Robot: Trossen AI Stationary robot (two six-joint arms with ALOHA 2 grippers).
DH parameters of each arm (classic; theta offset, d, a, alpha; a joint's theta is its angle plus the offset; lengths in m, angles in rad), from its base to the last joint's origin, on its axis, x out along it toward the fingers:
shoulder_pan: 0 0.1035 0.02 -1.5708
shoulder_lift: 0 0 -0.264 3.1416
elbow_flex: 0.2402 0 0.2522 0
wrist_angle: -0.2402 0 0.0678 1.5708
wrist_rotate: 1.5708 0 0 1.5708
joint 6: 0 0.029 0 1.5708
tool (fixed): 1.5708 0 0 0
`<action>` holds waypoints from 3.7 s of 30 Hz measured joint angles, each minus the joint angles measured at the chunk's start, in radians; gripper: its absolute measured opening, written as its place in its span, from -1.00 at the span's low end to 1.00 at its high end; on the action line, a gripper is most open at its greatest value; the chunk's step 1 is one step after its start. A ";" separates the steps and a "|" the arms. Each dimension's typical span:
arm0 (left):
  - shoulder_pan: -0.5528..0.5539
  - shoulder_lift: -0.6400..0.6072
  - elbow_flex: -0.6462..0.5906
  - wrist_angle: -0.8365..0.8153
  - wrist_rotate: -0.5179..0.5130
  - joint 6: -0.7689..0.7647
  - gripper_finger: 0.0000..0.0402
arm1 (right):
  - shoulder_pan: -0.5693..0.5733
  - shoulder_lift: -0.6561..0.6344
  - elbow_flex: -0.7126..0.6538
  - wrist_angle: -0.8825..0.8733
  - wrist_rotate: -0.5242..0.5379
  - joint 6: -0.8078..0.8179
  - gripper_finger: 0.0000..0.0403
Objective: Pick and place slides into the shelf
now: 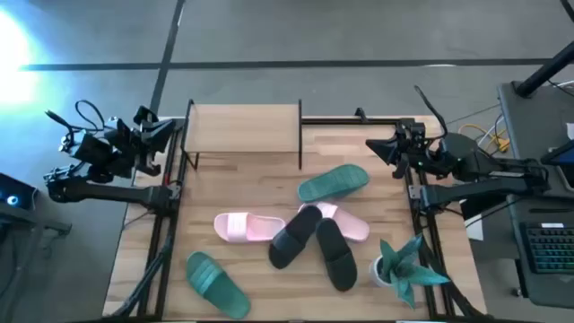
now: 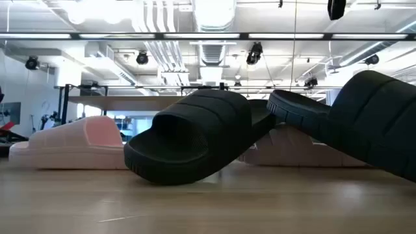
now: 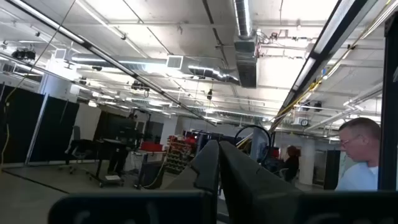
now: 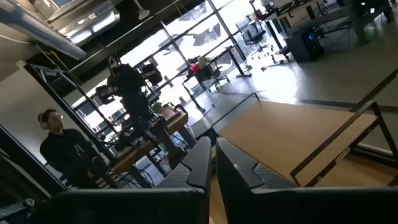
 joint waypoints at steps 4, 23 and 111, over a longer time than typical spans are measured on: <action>0.000 0.000 0.000 0.000 0.000 0.000 -1.00 | 0.000 0.000 0.000 0.000 0.000 0.000 -0.91; 0.000 0.000 0.000 0.000 -0.003 0.000 -1.00 | 0.000 0.000 0.000 0.000 0.000 0.000 -0.91; 0.000 0.139 0.000 -0.634 -0.206 -0.421 -1.00 | -0.126 0.290 0.005 -0.836 -0.189 0.994 0.05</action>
